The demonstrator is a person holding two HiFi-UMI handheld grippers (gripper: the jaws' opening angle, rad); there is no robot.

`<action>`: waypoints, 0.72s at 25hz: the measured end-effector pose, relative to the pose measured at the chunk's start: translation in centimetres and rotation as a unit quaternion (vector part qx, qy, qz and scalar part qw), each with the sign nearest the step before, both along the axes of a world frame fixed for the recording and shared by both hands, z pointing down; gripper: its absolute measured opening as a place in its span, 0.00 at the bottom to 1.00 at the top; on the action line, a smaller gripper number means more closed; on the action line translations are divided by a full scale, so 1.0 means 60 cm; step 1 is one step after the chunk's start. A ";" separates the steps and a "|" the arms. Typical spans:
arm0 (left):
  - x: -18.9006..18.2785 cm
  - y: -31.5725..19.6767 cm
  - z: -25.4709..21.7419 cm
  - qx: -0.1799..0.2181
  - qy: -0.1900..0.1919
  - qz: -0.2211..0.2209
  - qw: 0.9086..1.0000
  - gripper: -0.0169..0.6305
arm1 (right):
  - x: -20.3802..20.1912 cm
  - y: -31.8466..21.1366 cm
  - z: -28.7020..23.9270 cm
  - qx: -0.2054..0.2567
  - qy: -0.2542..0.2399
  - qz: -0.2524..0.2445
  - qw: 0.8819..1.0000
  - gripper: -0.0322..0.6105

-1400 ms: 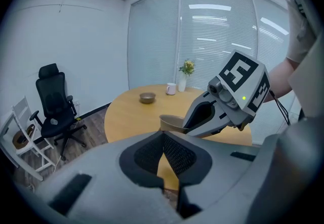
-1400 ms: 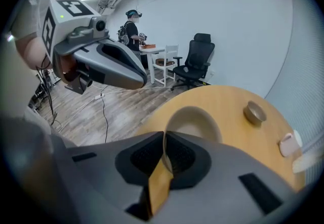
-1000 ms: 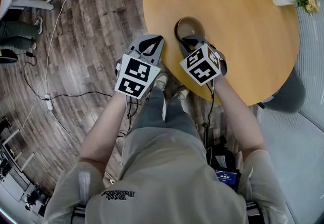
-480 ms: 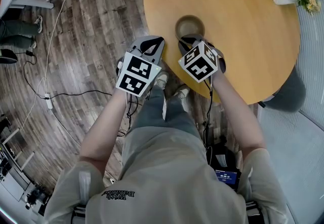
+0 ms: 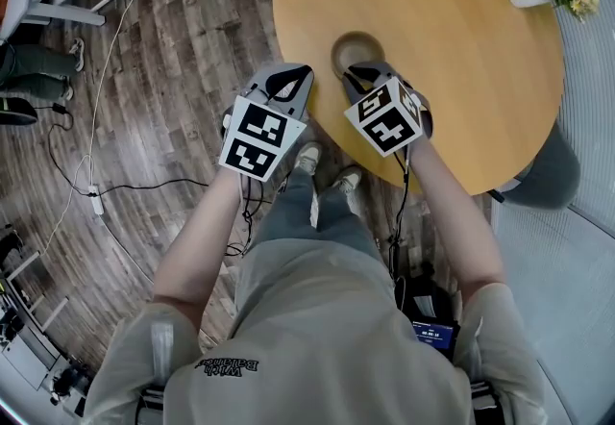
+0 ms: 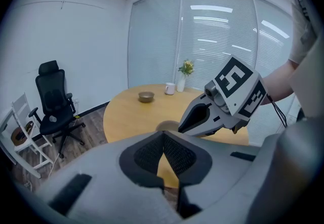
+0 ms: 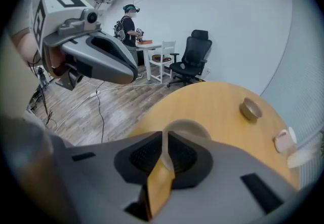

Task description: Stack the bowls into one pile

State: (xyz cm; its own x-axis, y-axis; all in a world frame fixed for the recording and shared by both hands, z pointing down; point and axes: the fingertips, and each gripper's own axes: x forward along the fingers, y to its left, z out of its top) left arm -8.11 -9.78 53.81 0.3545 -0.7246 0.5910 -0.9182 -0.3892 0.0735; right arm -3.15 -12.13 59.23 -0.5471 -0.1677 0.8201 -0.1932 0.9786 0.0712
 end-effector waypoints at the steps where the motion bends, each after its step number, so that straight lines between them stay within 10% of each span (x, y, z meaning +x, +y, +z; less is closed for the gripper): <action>1: 0.001 0.000 -0.009 0.005 -0.001 0.001 1.000 0.05 | 0.003 -0.003 -0.012 0.006 -0.006 0.006 1.000 0.11; 18: 0.042 -0.017 -0.227 0.116 0.020 0.011 0.993 0.05 | 0.101 -0.040 -0.251 0.087 -0.137 0.131 0.978 0.11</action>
State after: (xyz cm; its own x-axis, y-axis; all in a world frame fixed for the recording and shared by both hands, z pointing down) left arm -5.59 -10.78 40.19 0.3924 -0.8310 0.3943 -0.9070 -0.4208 0.0157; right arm 2.93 -14.56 44.16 -0.6613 -0.4554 0.5961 -0.4713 0.8704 0.1421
